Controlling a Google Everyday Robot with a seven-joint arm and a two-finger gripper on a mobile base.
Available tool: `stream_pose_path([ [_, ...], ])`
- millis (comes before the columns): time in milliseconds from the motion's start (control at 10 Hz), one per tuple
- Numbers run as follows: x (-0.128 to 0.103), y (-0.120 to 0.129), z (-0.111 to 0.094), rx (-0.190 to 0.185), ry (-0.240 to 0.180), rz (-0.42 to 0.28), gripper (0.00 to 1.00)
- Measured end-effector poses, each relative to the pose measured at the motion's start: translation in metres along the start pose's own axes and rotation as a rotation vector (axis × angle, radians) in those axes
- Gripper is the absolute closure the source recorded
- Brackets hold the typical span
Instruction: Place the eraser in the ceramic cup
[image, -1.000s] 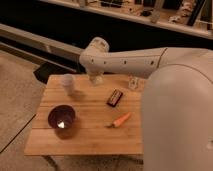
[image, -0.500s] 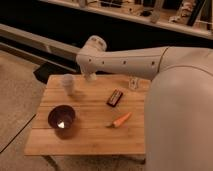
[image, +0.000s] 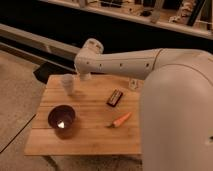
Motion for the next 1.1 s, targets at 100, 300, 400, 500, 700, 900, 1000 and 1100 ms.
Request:
stream_pose_path([
  [100,-0.004,0.004,0.010,-0.007,-0.009,-0.007,1.00],
  [300,-0.016,0.014,0.029,-0.021,-0.028,-0.013,1.00],
  [400,-0.021,0.017,0.033,-0.025,-0.035,-0.014,1.00],
  [500,-0.027,0.021,0.038,-0.028,-0.042,-0.022,1.00],
  [700,-0.043,0.038,0.042,-0.037,-0.059,-0.055,1.00],
  [900,-0.055,0.053,0.044,-0.044,-0.072,-0.083,1.00],
  [1000,-0.060,0.059,0.047,-0.046,-0.078,-0.095,1.00],
  [1100,-0.062,0.063,0.050,-0.048,-0.079,-0.101,1.00],
])
